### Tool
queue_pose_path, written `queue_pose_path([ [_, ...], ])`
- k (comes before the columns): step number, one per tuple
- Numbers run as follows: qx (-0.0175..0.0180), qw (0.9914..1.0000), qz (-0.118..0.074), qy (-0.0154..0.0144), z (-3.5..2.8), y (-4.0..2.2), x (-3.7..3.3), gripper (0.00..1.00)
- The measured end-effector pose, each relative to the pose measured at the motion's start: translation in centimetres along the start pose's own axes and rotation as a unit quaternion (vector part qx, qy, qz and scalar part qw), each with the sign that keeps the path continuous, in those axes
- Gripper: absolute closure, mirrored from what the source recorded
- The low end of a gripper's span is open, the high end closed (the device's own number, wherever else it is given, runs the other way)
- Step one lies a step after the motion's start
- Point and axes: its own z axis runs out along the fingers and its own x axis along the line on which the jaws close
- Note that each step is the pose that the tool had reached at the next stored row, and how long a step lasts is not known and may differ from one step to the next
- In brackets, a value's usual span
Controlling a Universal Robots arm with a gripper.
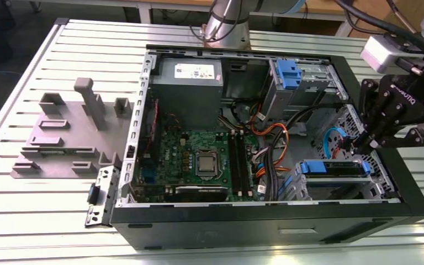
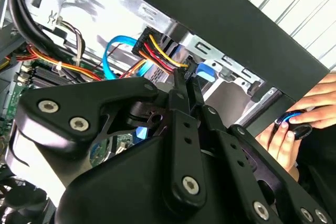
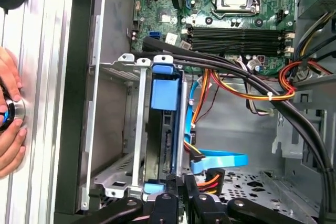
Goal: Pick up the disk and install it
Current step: 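Insert the first disk wire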
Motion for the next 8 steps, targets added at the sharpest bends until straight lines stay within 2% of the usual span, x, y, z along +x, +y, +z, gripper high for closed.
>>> queue_pose_path([
  [3, 0.0035, 0.99999, 0.000, -0.0038, 0.10, 0.55, 0.20, 0.83],
  [8, 0.0116, 0.99992, 0.001, -0.0053, 0.29, 1.47, 0.39, 0.83],
])
